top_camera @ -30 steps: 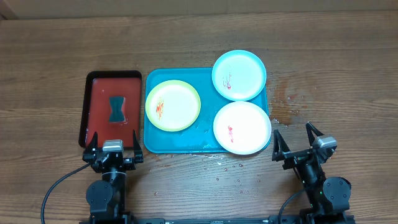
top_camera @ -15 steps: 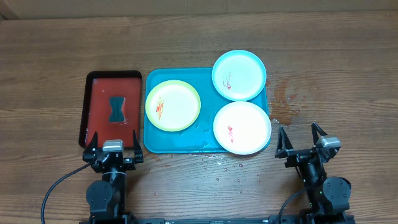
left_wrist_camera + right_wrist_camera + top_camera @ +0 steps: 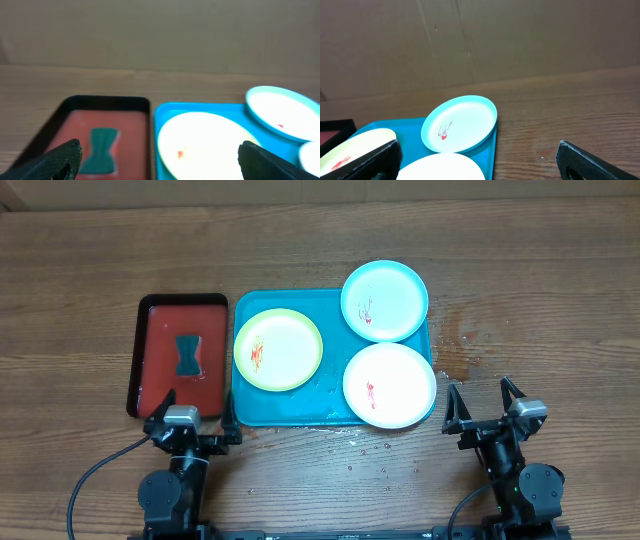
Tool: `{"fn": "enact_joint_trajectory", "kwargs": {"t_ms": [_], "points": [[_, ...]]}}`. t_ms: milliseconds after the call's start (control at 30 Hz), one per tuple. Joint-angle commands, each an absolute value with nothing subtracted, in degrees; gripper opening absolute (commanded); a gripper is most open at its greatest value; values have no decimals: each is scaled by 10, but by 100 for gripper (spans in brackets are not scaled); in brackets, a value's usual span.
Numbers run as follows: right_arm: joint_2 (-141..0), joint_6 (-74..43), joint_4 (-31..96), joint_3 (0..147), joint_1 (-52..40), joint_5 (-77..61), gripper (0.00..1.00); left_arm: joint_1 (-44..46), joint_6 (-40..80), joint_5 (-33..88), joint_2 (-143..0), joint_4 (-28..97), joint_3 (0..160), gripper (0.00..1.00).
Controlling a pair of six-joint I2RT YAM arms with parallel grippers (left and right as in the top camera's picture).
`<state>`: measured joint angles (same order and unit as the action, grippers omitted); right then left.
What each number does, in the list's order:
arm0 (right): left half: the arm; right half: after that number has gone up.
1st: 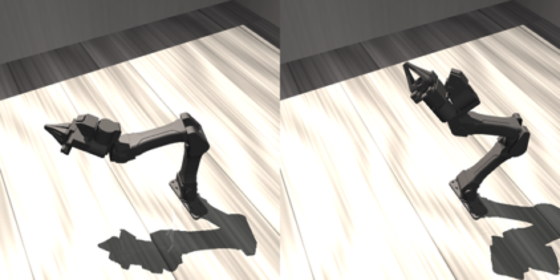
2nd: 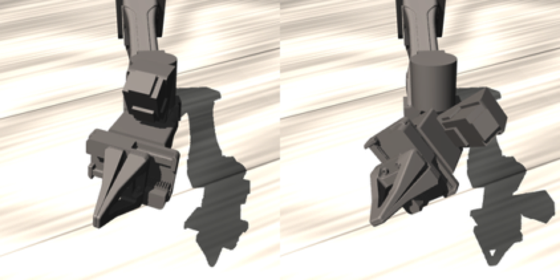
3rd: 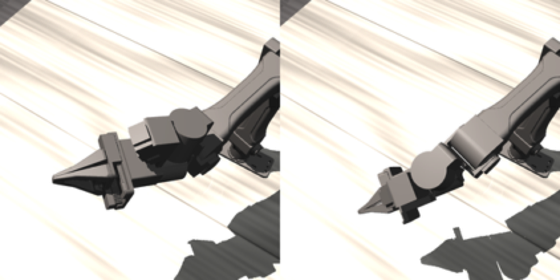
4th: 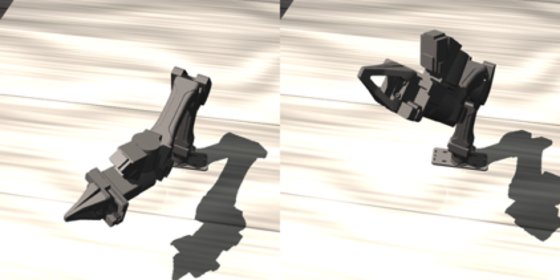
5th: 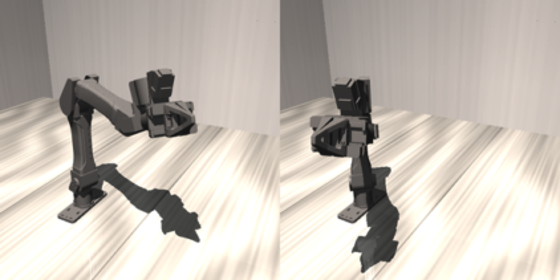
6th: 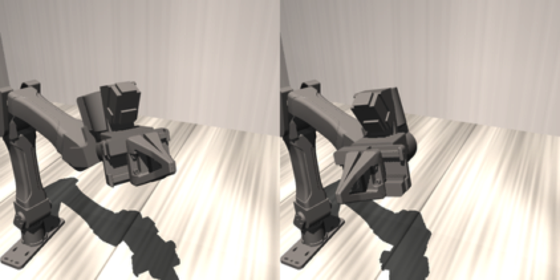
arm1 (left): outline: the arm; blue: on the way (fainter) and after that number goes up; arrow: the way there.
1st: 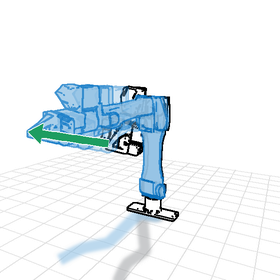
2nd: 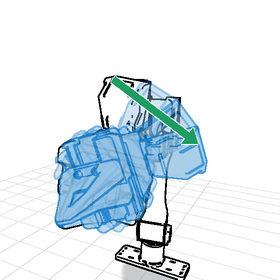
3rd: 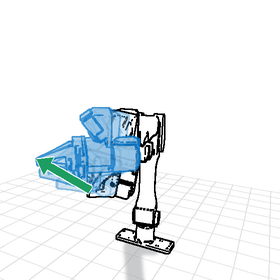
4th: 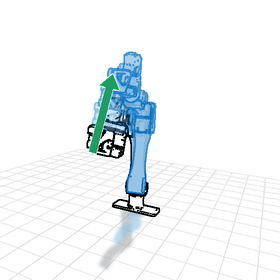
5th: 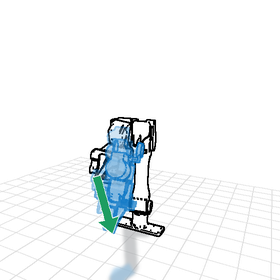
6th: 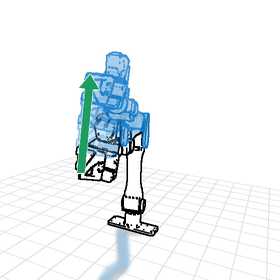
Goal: Clean dirty plates on tray and stack at the side
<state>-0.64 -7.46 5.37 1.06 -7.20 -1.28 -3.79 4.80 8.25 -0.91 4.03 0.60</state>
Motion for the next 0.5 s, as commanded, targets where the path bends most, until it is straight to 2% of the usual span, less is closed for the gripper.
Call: {"fn": "enact_joint_trajectory", "kwargs": {"t_ms": [0,267,467], "points": [[-3,-74,70,20,-71,-13,100,-41,66,168,-3,52,26,100],[-5,-74,113,96,-71,-33,100,-41,18,174,-21,156,150,100],[-60,-74,158,203,-71,-51,100,-41,18,177,-131,233,298,100]]}}
